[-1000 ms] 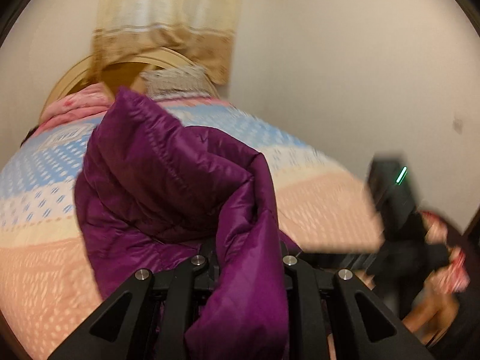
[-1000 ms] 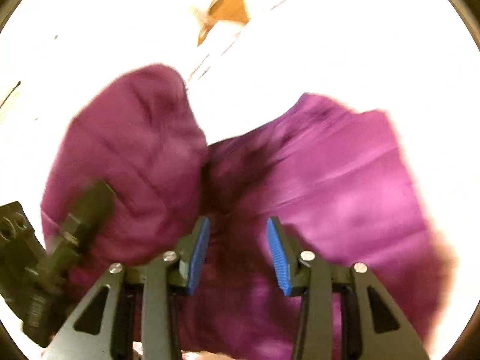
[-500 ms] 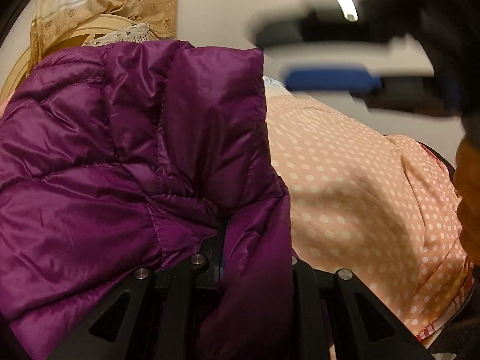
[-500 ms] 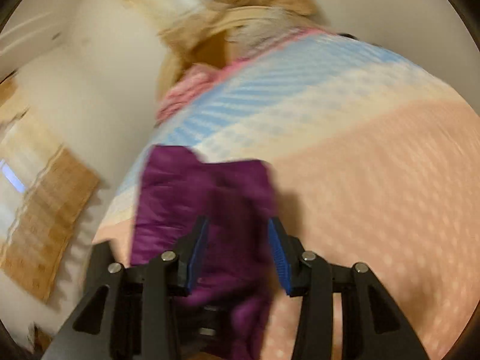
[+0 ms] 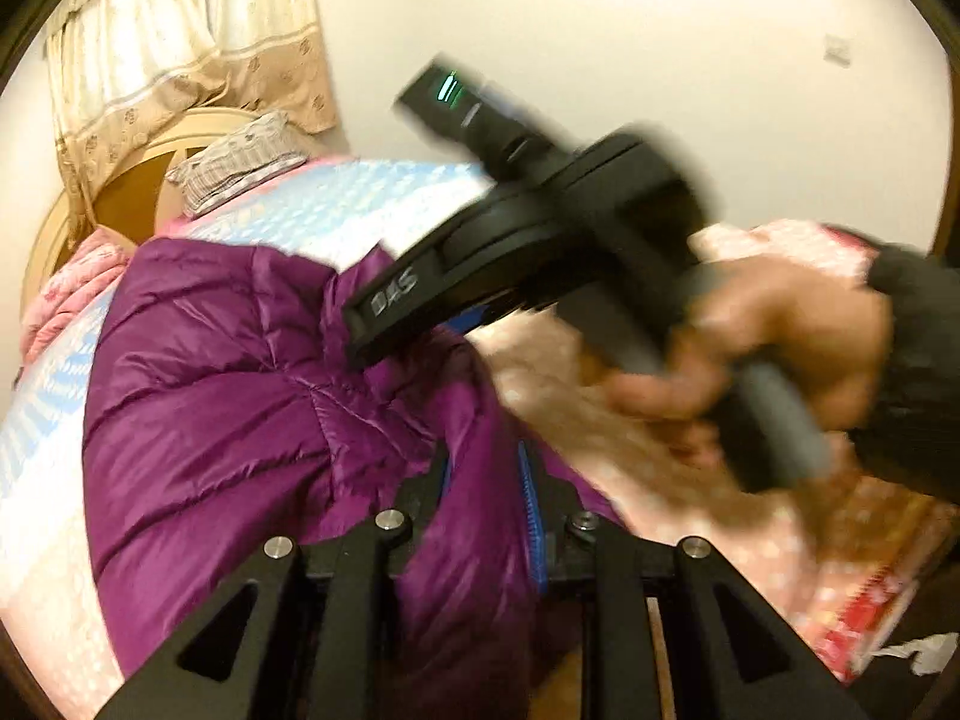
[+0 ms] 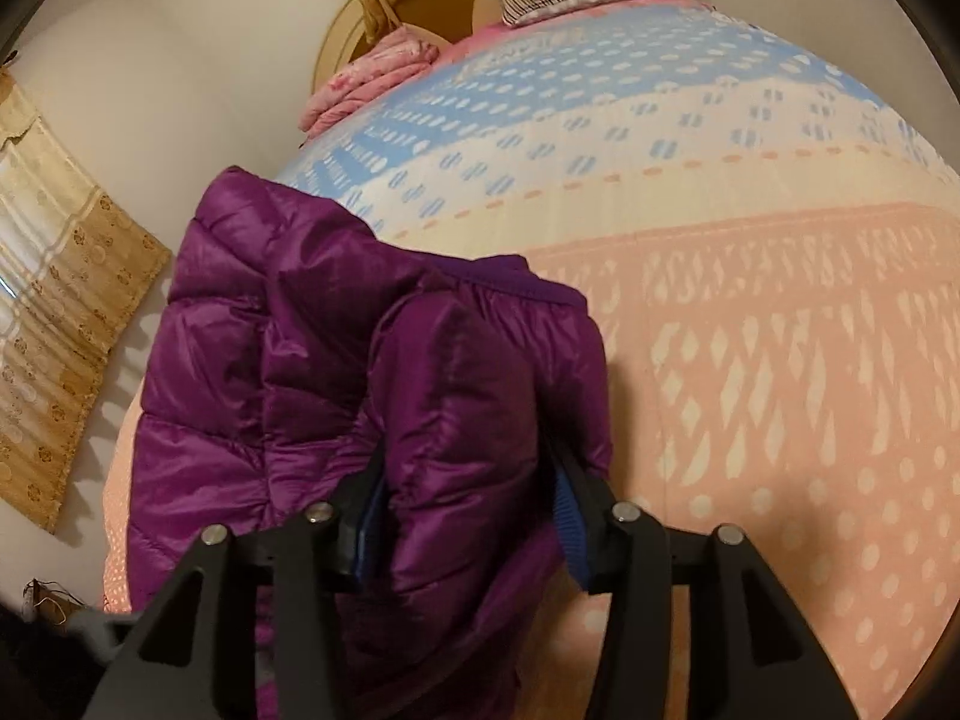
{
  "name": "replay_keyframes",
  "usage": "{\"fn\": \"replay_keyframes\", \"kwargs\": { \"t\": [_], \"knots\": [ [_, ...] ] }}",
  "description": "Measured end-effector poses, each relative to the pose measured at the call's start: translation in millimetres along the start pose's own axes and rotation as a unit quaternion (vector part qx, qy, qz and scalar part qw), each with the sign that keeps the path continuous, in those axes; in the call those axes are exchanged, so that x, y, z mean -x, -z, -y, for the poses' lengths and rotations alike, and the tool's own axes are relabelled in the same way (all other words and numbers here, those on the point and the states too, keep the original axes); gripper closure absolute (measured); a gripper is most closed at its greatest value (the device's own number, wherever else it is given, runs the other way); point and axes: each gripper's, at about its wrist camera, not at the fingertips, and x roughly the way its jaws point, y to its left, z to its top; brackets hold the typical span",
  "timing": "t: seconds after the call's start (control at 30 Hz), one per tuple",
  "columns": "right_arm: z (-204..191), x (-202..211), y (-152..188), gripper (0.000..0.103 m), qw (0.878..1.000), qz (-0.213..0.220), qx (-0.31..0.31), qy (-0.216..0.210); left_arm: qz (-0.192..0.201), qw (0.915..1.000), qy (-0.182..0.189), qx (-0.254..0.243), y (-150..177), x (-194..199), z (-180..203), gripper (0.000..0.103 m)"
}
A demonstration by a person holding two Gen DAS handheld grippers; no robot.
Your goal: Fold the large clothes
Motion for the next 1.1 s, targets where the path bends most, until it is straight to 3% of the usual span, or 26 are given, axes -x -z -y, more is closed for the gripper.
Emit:
{"fn": "replay_keyframes", "kwargs": {
  "t": [0.13,0.23,0.3,0.37,0.43,0.5,0.63,0.67,0.7,0.77,0.83,0.97,1.03,1.1],
  "knots": [
    [-3.9,-10.2,-3.3,0.047,1.000,-0.016,0.013,0.012,0.044,0.9930,0.089,0.065,5.0,53.9,-27.1,0.083],
    [2.4,-21.4,-0.2,0.038,0.999,-0.014,0.022,0.029,0.068,0.9870,0.101,0.105,-3.8,89.7,-59.3,0.082],
    [9.5,-23.7,2.5,0.038,1.000,-0.008,0.006,0.018,0.063,0.9892,0.062,0.117,-20.5,93.0,-81.6,0.082],
    [6.6,-19.2,2.3,0.038,1.000,-0.012,0.008,0.028,0.048,0.9890,-0.006,0.140,-36.3,81.0,-110.9,0.082],
    [-1.0,-6.7,-0.7,0.038,0.999,-0.017,0.017,0.043,0.042,0.9841,-0.029,0.170,-42.3,61.0,-137.6,0.082],
    [-13.6,26.9,-3.4,0.038,0.998,0.004,0.036,0.054,0.023,0.9788,-0.042,0.199,-47.9,34.8,-157.8,0.082],
    [-40.2,87.0,-13.6,0.034,0.994,0.052,0.029,0.087,0.000,0.9731,-0.100,0.208,-58.3,-12.9,-171.1,0.082],
    [-46.1,98.6,-17.4,0.034,0.996,0.062,0.002,0.064,-0.006,0.9697,-0.113,0.216,-58.7,-25.4,-172.1,0.082],
    [-52.0,108.6,-22.4,0.034,0.996,0.073,-0.047,0.008,-0.011,0.9671,-0.119,0.225,-51.9,-24.7,-173.7,0.082],
    [-59.7,108.5,-29.0,0.034,0.988,0.086,-0.113,-0.067,-0.018,0.9596,-0.137,0.245,-47.0,-32.9,-174.9,0.082],
    [-66.7,94.9,-31.5,0.034,0.980,0.099,-0.156,-0.079,-0.020,0.9581,-0.156,0.239,-42.1,-36.1,-170.4,0.082],
    [-65.2,40.3,-18.0,0.038,0.971,0.106,-0.212,-0.004,-0.021,0.9568,-0.169,0.235,-33.8,-35.9,-171.4,0.081],
    [-58.7,17.8,-11.7,0.047,0.976,0.109,-0.175,0.074,-0.021,0.9539,-0.157,0.255,-28.3,-38.7,-179.2,0.081],
    [-48.4,7.6,-9.3,0.051,0.976,0.106,-0.152,0.114,-0.027,0.9509,-0.151,0.269,-24.5,-46.5,-184.8,0.081]
  ]
}}
